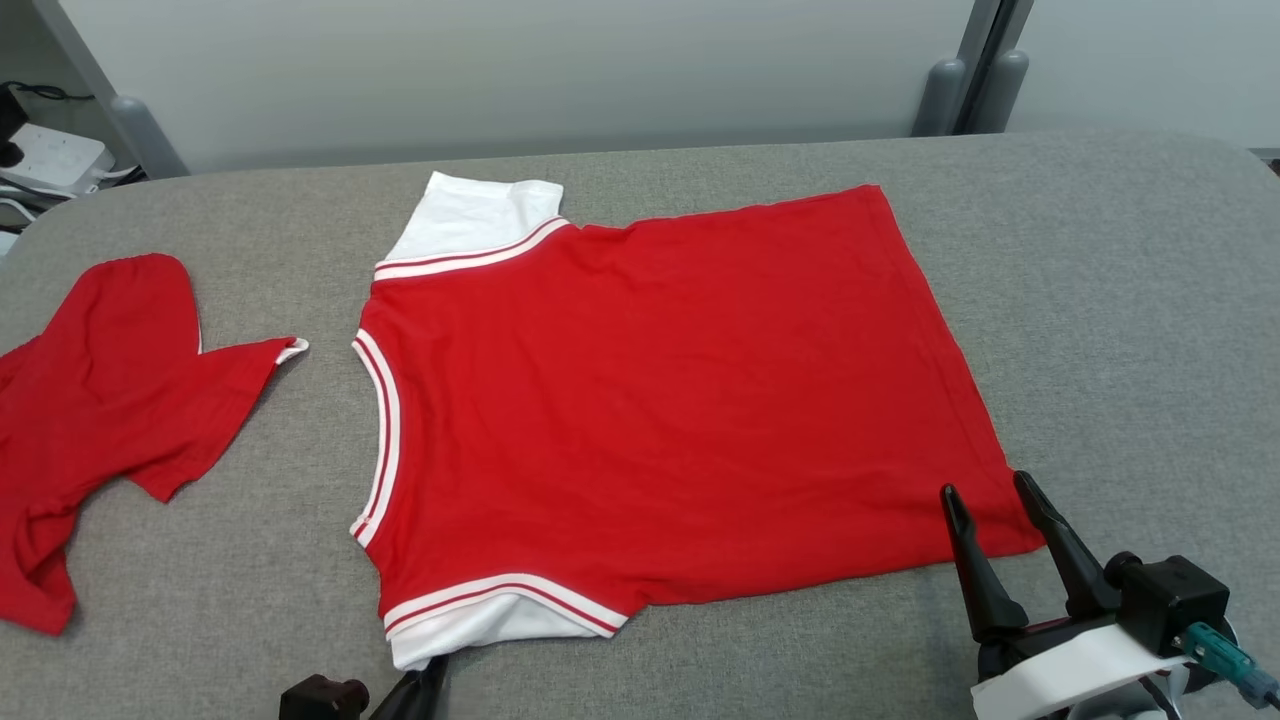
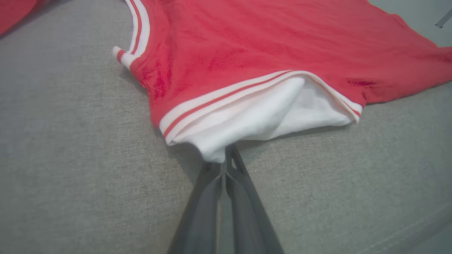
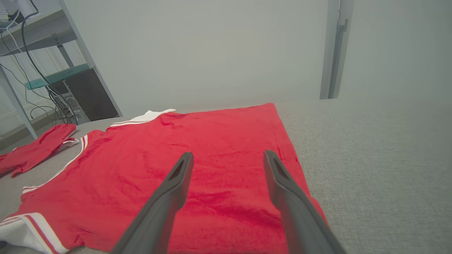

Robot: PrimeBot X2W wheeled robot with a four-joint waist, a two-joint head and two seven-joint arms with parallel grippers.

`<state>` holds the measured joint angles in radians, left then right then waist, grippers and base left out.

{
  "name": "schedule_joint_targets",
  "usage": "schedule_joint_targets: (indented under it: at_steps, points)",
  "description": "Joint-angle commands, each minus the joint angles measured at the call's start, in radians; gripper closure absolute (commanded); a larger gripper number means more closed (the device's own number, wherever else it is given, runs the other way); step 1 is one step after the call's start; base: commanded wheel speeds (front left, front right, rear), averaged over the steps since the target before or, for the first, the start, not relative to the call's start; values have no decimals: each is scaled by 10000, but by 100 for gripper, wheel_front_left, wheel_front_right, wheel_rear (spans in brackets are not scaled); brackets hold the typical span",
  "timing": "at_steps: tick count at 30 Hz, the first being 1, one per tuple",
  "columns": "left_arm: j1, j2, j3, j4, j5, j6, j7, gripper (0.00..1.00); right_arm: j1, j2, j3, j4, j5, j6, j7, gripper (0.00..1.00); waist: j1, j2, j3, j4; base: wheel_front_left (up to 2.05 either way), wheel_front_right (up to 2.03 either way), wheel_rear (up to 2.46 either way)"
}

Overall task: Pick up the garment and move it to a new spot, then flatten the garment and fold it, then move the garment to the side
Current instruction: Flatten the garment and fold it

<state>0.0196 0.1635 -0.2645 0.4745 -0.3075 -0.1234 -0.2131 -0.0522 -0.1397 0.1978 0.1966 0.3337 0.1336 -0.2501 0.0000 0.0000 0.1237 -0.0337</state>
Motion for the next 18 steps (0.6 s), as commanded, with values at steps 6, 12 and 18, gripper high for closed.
schedule_joint_targets:
  at_steps: [6, 12, 18]
  points:
    - [345, 1061, -611, -1978, -829, -71, 994, 100, -211, -115, -24, 50, 13, -29, -116, 0, 0, 0, 154, 322, 0, 0, 0]
    - [1021, 2027, -563, -4579, -1615, -72, 2227, 100, -275, 76, -547, 1005, -245, -29, -116, 0, 0, 0, 263, 563, 0, 0, 0]
    - [1503, 2510, -618, -5592, -2112, -70, 2844, 100, -690, 323, -970, 2234, -303, -29, -116, 0, 0, 0, 454, 592, 0, 0, 0]
